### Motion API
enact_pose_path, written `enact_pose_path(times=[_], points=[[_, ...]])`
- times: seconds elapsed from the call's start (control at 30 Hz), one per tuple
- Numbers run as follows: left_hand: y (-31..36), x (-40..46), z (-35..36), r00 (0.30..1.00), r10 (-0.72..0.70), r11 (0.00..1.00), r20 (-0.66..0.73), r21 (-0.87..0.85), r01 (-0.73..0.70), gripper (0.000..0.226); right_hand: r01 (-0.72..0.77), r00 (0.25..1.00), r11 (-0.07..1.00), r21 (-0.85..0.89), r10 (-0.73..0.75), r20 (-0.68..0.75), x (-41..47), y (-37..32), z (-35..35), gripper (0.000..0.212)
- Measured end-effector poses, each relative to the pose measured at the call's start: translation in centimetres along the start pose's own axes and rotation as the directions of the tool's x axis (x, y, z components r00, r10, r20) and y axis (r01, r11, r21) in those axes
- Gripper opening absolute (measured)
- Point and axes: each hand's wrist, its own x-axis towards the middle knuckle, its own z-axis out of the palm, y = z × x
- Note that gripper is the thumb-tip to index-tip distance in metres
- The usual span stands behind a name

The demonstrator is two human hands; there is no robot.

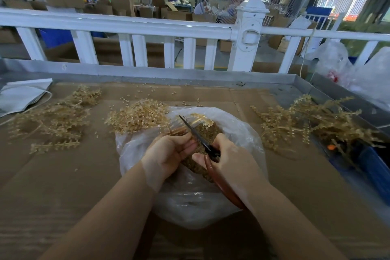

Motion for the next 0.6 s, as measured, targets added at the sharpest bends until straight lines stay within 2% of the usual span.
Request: enact_pose_path(times=[0.27, 0.6], points=[[-0.22, -0.02, -0.19, 0.998, 0.063, 0.997, 0.028, -0.042, -0.062, 0.011, 0.048, 0.999, 0.998, -0.037, -0.048, -0.006, -0.20, 0.32, -0.02, 0.036], [-0.16, -0.21, -0.16, 0.999, 0.022, 0.999, 0.032, 0.026, -0.022, 0.013, 0.053, 0.999, 0.998, 0.028, -0.053, 0.002, -0.01, 0.36, 0.59, 0.040]])
